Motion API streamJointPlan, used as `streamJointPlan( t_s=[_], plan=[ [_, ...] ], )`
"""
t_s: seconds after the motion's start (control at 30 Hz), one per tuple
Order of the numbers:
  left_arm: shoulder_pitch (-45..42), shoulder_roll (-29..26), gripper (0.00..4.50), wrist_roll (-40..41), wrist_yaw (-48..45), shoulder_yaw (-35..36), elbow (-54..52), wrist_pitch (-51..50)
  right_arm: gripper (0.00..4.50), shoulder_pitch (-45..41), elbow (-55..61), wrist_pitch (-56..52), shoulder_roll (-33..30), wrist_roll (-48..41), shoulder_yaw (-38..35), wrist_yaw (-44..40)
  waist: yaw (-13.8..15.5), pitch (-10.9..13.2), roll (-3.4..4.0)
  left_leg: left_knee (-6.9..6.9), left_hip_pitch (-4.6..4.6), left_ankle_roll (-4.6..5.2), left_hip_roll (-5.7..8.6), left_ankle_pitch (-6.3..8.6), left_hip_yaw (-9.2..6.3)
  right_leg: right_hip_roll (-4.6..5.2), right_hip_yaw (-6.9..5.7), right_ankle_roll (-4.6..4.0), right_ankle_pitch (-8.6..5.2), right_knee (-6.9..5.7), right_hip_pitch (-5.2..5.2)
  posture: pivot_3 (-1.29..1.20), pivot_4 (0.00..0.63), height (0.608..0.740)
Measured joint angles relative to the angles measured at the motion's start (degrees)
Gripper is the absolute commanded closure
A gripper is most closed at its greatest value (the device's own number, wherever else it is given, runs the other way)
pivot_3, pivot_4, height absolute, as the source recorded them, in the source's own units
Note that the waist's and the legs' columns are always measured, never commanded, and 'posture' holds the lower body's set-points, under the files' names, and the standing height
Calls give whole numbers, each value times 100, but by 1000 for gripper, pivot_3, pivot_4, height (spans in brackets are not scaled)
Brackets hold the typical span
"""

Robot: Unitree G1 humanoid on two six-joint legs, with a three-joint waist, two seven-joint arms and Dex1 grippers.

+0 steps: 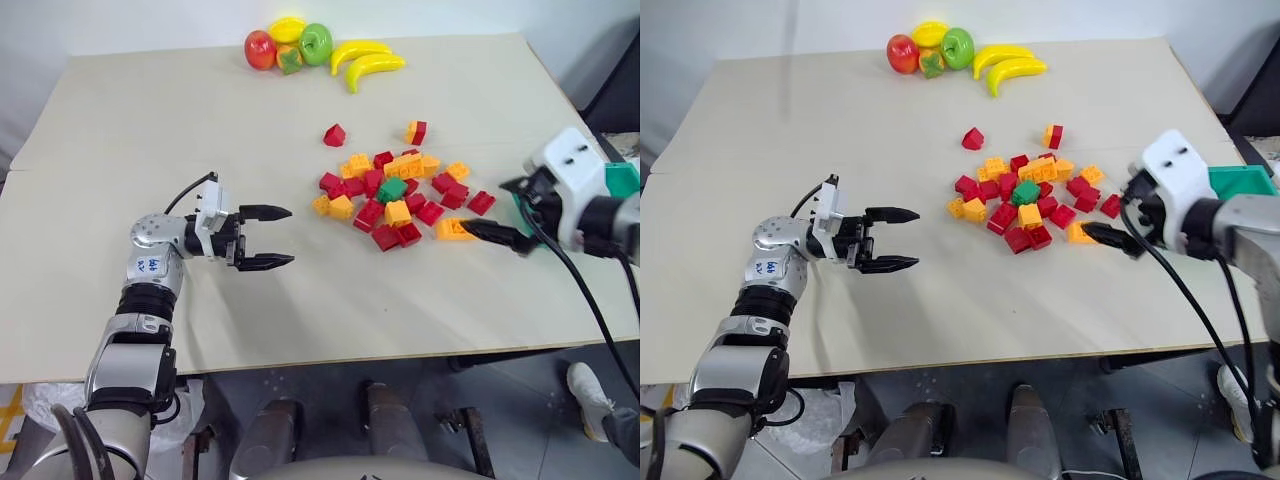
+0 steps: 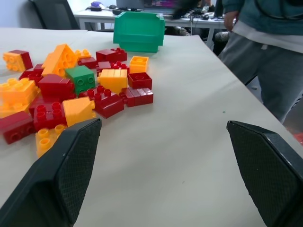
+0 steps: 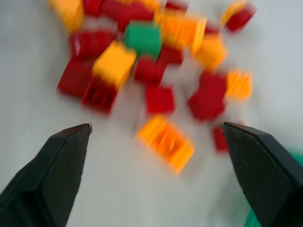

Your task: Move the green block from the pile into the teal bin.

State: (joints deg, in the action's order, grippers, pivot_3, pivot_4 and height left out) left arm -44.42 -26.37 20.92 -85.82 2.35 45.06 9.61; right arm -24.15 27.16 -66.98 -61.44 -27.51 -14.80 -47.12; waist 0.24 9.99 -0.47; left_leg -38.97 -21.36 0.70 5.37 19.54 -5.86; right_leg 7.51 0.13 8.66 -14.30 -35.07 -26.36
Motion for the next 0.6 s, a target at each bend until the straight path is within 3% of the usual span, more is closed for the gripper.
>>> streamJointPlan(
  t_s=[0.13,0.27,0.43,0.6],
  plan=[
    [-4,-12,0,-19,5,5,26,25,48,-265,178,-60,272,-82,-106,339,-33,0,-3,-10,6,4,-2,3,16,-1,12,5,15,19,5,0,150,740],
    [-28,37,0,-73,45,8,72,52,48,-806,-97,9,927,65,662,850,-28,0,-3,-11,6,4,-2,2,18,-1,15,4,20,18,3,0,150,740],
    [-63,198,0,-95,112,-9,43,52,48,-1645,-1539,591,2091,738,1782,1538,-37,0,-3,-10,0,3,-2,1,19,-2,15,4,22,-1,-6,0,150,740],
    [14,213,0,-92,178,3,-128,22,48,-2465,-3312,1322,2910,1286,2211,1758,-60,0,-2,-9,-5,6,1,3,19,-2,13,6,23,6,-7,0,150,740]
  ],
)
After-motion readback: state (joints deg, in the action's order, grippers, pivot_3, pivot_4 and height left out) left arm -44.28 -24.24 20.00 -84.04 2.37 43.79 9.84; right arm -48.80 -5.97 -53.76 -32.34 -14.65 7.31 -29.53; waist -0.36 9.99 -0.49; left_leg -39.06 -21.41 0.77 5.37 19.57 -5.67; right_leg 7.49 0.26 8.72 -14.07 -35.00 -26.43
